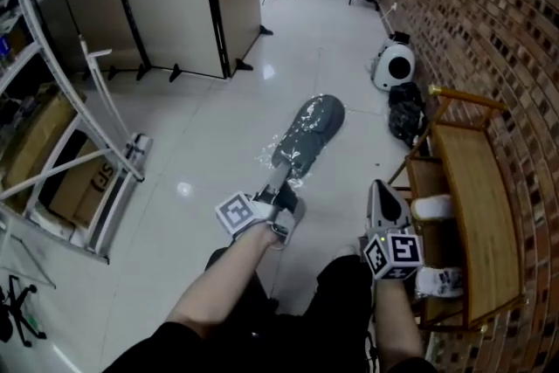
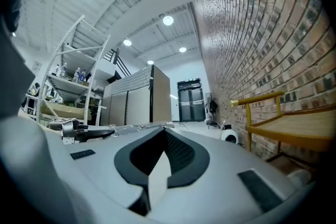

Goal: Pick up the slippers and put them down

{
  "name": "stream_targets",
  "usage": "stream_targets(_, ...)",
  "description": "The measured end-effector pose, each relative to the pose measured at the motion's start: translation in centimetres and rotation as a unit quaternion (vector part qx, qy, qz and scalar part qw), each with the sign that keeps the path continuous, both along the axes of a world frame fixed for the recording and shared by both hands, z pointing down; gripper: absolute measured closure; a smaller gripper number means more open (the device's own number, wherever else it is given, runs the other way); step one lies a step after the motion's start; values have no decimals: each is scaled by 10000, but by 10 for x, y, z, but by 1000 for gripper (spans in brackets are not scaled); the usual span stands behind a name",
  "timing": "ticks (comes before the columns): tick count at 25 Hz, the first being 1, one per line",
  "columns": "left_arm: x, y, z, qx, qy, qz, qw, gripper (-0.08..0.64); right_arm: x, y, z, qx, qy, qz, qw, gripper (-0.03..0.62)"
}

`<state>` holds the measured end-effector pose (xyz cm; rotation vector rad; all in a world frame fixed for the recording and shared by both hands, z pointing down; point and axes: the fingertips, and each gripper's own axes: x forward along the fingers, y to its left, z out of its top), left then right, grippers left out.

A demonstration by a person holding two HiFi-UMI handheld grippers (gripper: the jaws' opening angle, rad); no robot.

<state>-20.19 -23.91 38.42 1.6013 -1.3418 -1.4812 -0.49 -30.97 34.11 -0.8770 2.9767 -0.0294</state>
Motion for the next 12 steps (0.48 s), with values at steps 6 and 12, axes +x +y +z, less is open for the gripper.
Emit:
stream_targets(6,-41,77,23,-145,37,-872,9961,483,-50,41,18,-105,97,-733,9972,583)
stream_targets(12,-69,123,38,-307,120,-1316,9908,483,-85,70,36,-163,190,-1167,9929,583)
